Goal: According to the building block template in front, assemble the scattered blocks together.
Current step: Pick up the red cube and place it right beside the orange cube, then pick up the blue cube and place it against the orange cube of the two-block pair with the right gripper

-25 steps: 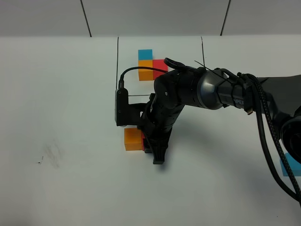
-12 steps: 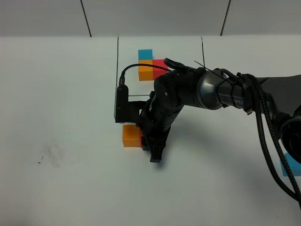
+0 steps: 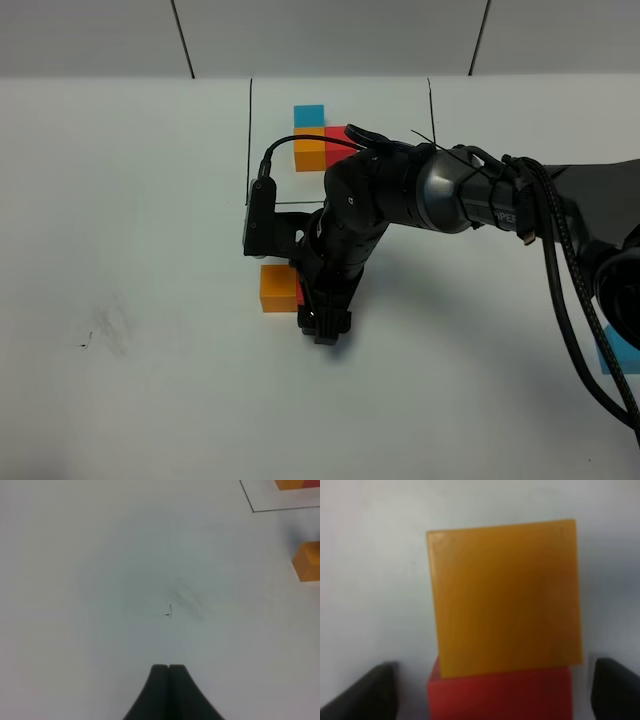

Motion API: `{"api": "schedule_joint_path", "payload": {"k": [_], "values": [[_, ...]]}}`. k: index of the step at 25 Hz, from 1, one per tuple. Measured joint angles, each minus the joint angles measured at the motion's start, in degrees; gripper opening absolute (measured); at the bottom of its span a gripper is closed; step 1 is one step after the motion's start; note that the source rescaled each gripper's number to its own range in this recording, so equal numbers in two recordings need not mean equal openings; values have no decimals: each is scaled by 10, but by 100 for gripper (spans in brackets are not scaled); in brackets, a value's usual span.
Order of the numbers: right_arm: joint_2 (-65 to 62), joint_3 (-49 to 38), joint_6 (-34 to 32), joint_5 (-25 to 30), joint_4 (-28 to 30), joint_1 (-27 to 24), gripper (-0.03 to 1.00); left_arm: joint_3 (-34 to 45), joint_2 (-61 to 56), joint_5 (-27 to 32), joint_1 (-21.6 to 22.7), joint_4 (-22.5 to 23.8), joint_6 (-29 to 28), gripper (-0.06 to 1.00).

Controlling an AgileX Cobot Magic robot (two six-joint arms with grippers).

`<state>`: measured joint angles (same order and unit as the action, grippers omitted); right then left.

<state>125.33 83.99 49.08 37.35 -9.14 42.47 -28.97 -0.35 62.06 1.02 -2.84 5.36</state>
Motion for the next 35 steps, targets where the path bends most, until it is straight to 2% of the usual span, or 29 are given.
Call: {"api": "schedule_joint_path", "payload": {"k": [10,15,21,27,30,35], "values": [[-53,-1,-60,22,78,0,78,0,0,0,0,0,0,0],[-101,-1,-88,57,101,-2,78,0,0,0,0,0,0,0],[-149,-1,-159,105,130,-38,78,0,0,0,0,0,0,0],[-172,-14,-236,177,135,-86,70,0,0,0,0,0,0,0],[-199,-62,-246,172,137,-115,68,0,0,0,0,0,0,0],[-274,-178,-268,109,130,-168,67,0,0,0,0,0,0,0]]}}
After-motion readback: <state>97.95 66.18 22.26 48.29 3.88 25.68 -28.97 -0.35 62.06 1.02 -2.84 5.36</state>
